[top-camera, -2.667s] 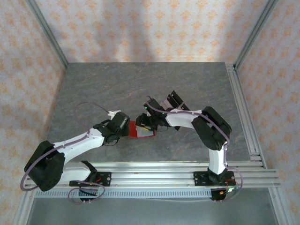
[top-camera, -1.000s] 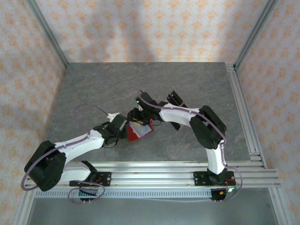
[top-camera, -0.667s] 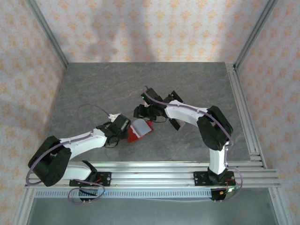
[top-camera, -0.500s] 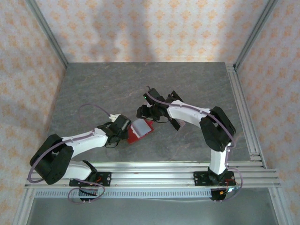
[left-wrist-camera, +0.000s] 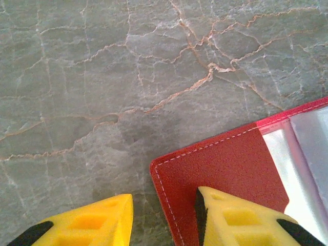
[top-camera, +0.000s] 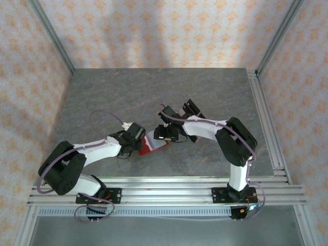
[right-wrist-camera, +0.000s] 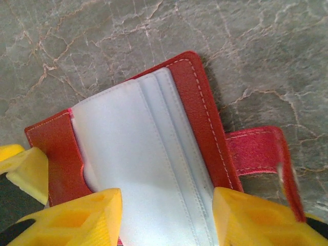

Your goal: Put the credit cards into the card holder

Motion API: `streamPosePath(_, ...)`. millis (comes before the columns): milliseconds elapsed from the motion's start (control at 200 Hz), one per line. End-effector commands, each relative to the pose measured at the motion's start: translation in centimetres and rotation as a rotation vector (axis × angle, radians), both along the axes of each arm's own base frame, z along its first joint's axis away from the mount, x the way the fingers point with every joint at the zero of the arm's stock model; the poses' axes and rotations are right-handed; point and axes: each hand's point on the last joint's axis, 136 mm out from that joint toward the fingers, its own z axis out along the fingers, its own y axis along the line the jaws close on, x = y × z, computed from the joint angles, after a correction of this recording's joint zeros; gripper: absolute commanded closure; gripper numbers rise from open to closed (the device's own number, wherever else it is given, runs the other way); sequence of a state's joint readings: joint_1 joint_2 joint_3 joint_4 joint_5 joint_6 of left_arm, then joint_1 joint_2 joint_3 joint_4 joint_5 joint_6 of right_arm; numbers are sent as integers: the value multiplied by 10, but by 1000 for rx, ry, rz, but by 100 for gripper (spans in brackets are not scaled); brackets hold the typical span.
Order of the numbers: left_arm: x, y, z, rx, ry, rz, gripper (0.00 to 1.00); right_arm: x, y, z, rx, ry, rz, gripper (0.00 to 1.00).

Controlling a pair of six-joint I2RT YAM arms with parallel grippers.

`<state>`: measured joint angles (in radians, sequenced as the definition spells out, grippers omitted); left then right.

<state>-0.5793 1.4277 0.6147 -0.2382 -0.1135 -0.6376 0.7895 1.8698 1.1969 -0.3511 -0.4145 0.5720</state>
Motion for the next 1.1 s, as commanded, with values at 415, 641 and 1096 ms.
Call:
streamPosePath(415,21,-1,7,25,-28,-17,63,4,-1,19,-19,-74,-5,51)
streamPosePath(641,20,-1,6,22,-27,-19,64,3,5,14,-20,-64,4,51)
streamPosePath(1096,20,-1,5,16,-29,-17,64,2,14,0,-6,-26,8,54)
